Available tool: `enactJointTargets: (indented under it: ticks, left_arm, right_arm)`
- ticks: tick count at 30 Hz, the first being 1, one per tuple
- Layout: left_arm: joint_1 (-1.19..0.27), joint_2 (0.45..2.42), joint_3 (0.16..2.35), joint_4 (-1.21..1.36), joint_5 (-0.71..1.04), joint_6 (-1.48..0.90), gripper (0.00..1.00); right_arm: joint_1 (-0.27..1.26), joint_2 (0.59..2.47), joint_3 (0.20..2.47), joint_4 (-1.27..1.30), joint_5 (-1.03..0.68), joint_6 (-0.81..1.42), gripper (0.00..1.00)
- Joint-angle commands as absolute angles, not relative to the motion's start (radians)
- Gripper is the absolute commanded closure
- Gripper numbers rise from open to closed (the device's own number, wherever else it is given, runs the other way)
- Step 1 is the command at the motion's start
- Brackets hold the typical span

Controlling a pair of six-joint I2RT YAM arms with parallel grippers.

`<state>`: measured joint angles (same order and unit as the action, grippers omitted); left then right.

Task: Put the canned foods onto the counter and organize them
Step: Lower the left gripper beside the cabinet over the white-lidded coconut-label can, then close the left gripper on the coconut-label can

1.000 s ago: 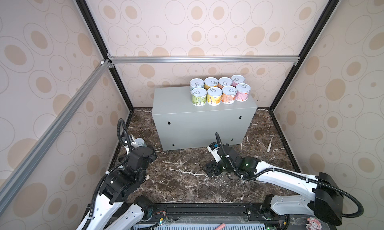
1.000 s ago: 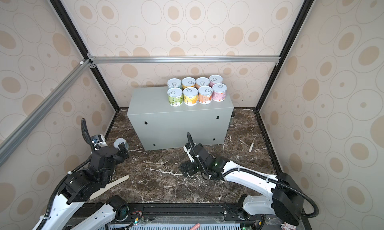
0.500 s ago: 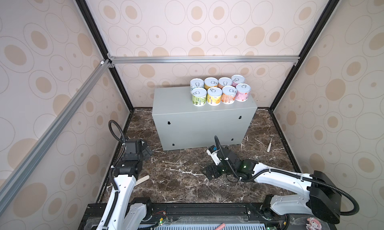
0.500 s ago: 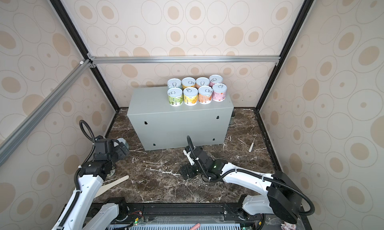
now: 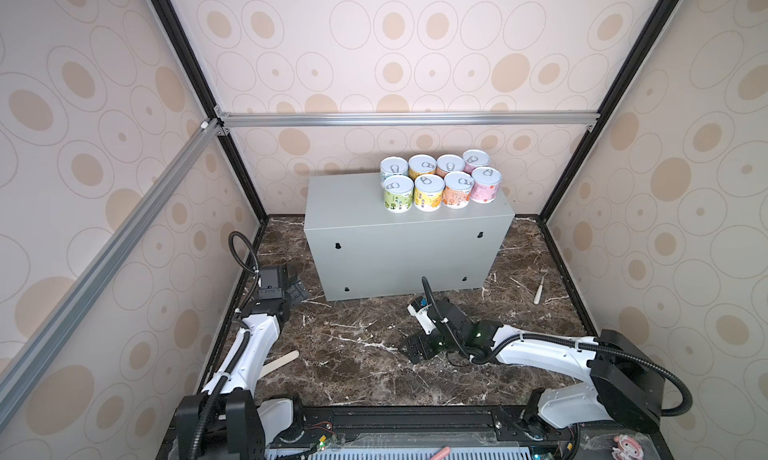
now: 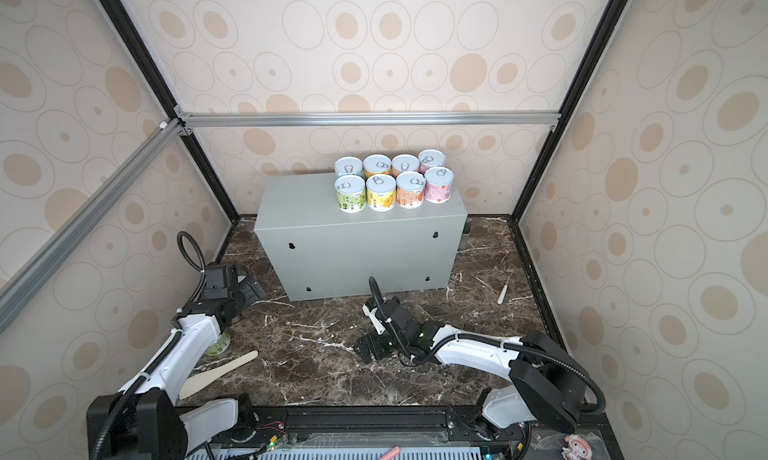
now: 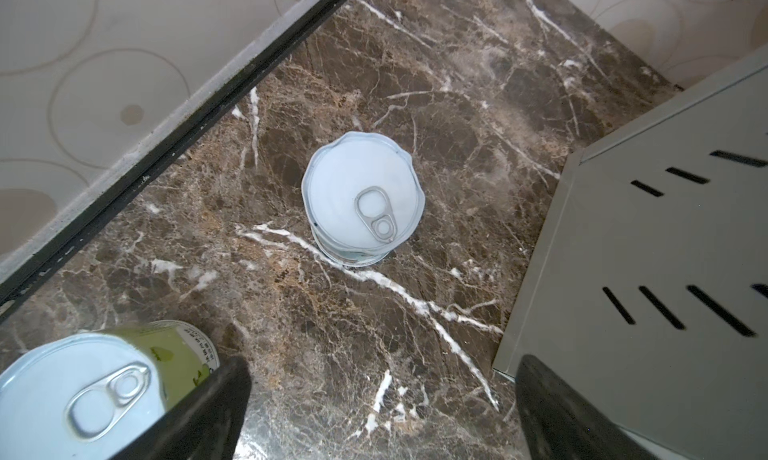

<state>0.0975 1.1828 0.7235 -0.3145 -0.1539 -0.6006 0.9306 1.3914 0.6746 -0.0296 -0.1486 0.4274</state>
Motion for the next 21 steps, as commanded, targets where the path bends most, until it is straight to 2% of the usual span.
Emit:
enactJointTargets:
  ticks: [1, 21]
  left_arm:
    - [0.118, 1.247, 0.765, -0.249, -0.159, -0.57, 0.01]
    - [0.173, 1.594, 0.875, -0.056, -0.215, -0.499, 0.01]
  right_arm:
    - [0.936, 1.397, 0.657, -0.001, -0.148, 0.44, 0.0]
    - [0.926, 1.422, 0.655, 0.006, -0.112, 0.431, 0.0]
